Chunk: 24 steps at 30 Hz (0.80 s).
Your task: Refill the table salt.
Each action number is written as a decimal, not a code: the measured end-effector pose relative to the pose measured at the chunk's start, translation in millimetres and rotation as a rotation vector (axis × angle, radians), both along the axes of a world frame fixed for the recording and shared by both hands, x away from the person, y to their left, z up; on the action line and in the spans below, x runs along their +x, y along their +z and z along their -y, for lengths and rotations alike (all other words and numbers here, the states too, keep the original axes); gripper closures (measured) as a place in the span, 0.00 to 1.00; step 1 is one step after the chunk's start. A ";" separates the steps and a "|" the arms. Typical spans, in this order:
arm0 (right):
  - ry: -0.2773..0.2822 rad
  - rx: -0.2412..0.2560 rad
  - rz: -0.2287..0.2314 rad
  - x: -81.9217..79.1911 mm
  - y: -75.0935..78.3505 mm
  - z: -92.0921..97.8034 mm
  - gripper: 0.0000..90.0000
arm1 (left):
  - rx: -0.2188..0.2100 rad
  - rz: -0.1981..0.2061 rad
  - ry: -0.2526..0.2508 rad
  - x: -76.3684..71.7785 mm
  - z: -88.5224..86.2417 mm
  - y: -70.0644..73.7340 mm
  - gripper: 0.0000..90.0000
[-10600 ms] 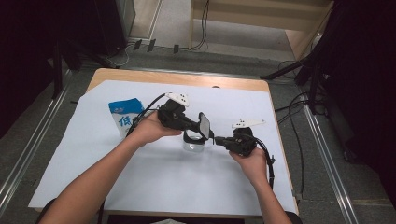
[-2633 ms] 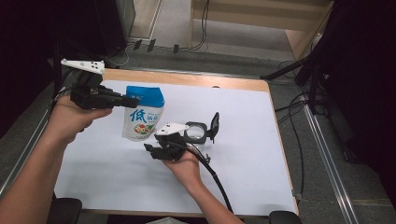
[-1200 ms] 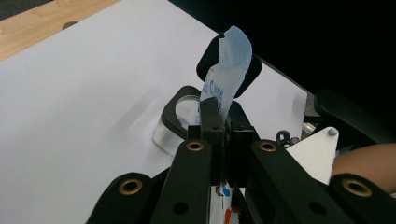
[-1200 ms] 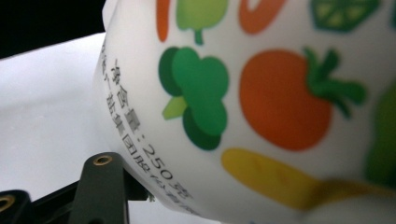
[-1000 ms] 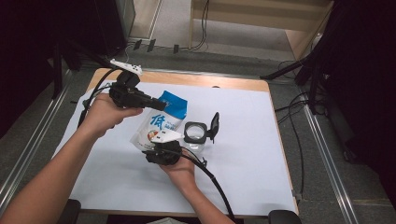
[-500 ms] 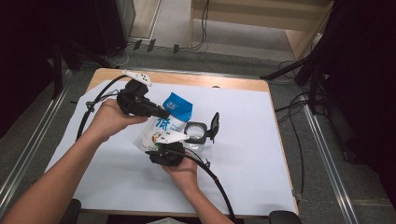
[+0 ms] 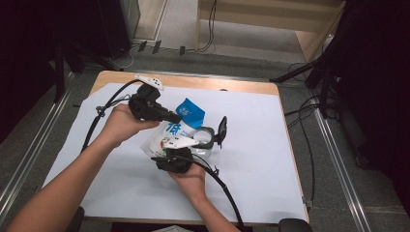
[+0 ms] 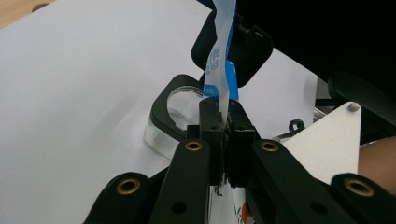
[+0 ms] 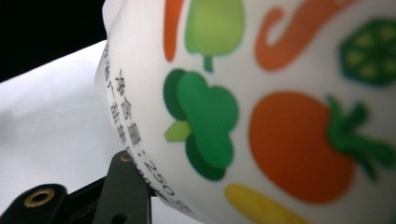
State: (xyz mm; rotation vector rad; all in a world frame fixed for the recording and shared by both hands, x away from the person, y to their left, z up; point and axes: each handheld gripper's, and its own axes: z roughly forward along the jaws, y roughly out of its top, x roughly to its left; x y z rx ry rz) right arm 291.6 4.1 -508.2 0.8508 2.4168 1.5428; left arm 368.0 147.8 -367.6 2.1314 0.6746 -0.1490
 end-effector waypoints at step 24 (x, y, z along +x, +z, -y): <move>-0.012 0.063 -0.084 2.8 -5.1 4.2 0.63 | 0.003 -0.045 0.006 16.3 19.1 -13.3 0.99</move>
